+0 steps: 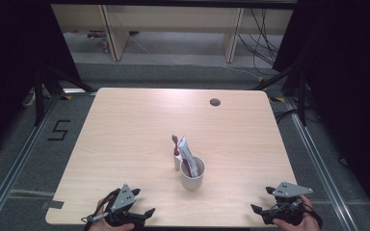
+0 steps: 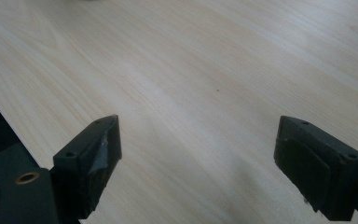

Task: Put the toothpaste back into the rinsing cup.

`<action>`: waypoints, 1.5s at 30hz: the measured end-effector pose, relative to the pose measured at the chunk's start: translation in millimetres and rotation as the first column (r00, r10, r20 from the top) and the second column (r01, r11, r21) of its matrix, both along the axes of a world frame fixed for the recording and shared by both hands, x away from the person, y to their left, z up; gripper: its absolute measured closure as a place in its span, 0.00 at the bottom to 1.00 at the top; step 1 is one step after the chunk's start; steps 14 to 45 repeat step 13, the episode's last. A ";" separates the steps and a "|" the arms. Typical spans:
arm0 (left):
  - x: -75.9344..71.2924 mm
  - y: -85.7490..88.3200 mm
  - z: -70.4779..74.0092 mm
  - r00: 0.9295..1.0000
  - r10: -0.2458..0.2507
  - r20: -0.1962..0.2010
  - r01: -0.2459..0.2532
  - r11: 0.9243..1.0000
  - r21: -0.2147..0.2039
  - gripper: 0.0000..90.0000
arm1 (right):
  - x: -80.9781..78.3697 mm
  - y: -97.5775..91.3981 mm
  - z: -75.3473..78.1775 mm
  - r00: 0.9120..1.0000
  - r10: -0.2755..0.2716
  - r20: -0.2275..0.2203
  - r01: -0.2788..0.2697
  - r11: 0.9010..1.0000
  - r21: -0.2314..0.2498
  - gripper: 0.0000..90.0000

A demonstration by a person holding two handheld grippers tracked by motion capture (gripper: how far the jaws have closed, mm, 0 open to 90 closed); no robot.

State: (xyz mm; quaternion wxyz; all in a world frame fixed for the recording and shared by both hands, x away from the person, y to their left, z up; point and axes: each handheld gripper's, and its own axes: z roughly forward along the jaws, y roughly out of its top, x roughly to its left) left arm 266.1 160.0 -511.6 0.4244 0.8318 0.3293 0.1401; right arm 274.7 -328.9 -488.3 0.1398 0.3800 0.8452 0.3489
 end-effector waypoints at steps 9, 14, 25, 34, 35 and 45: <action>0.3 -0.1 -0.8 1.000 0.000 -0.002 0.000 1.000 -0.005 0.19 | 1.3 -0.8 -1.1 1.000 -0.003 0.014 0.003 1.000 -0.022 0.17; 1.7 0.6 -2.4 1.000 0.000 -0.004 0.000 1.000 0.007 0.19 | 1.1 -0.3 -1.2 1.000 0.007 0.002 -0.007 1.000 -0.011 0.17; 1.7 0.6 -2.4 1.000 0.000 -0.004 0.000 1.000 0.007 0.19 | 1.1 -0.3 -1.2 1.000 0.007 0.002 -0.007 1.000 -0.011 0.17; 1.7 0.6 -2.4 1.000 0.000 -0.004 0.000 1.000 0.007 0.19 | 1.1 -0.3 -1.2 1.000 0.007 0.002 -0.007 1.000 -0.011 0.17; 1.7 0.6 -2.4 1.000 0.000 -0.004 0.000 1.000 0.007 0.19 | 1.1 -0.3 -1.2 1.000 0.007 0.002 -0.007 1.000 -0.011 0.17; 1.7 0.6 -2.4 1.000 0.000 -0.004 0.000 1.000 0.007 0.19 | 1.1 -0.3 -1.2 1.000 0.007 0.002 -0.007 1.000 -0.011 0.17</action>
